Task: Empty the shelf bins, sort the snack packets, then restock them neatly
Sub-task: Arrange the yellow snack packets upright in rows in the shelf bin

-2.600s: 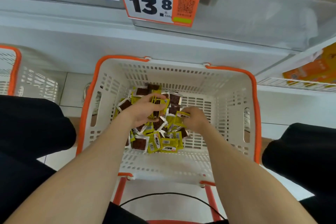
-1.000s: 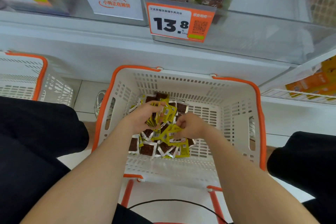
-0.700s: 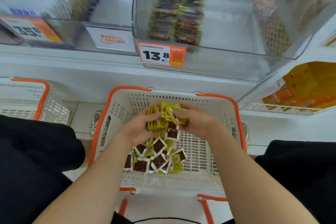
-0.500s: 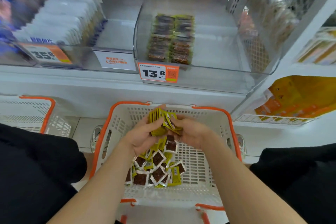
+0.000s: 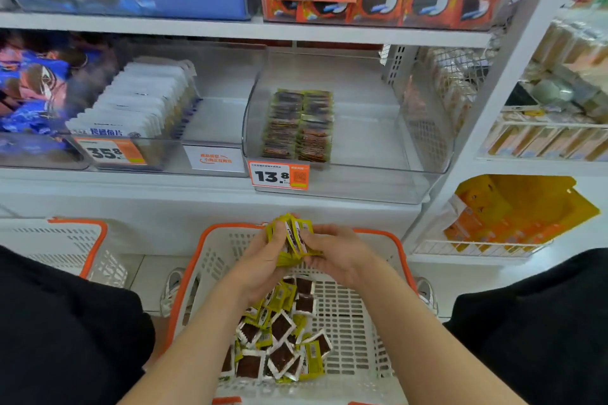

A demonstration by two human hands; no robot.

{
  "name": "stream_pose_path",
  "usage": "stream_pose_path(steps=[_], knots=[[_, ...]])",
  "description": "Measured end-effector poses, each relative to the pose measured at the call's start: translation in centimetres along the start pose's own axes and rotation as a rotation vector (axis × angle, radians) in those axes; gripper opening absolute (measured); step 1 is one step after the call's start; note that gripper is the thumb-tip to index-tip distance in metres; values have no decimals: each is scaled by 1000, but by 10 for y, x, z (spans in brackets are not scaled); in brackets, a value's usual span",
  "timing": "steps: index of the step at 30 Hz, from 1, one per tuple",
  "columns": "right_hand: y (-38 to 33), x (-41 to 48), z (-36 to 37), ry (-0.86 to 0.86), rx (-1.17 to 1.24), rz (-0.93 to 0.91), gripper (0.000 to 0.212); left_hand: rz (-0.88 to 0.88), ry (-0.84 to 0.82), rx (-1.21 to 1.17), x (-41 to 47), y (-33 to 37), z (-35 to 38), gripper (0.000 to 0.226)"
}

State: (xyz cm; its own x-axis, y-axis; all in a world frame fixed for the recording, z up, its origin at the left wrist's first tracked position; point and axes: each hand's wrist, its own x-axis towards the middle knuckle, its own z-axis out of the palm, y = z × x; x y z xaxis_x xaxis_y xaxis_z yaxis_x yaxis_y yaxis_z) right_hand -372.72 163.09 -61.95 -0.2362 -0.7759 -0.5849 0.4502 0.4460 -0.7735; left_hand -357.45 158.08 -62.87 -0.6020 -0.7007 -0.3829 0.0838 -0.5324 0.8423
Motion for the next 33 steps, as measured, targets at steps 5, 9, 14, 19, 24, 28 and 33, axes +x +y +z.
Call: stream_pose_path(steps=[5,9,14,19,24,28,33], knots=[[-11,-18,-3,92,-593,-235,49,-75,21,36,-6,26,2,63],[-24,-31,-1,49,-797,-638,37,-161,-18,6,-16,42,8,59],[-57,-58,1,-69,-774,-751,35,-194,-163,-168,-31,57,21,58],[-80,-86,4,-322,-877,-842,106,-164,-205,-77,-41,86,46,47],[-99,-96,10,-151,-1020,-932,104,-127,-290,-132,-43,112,51,31],[-111,-94,15,-40,-1124,-913,128,-94,-252,-120,-46,136,73,23],[-130,-93,20,242,-934,-1122,101,144,-126,-153,-26,166,90,44]])
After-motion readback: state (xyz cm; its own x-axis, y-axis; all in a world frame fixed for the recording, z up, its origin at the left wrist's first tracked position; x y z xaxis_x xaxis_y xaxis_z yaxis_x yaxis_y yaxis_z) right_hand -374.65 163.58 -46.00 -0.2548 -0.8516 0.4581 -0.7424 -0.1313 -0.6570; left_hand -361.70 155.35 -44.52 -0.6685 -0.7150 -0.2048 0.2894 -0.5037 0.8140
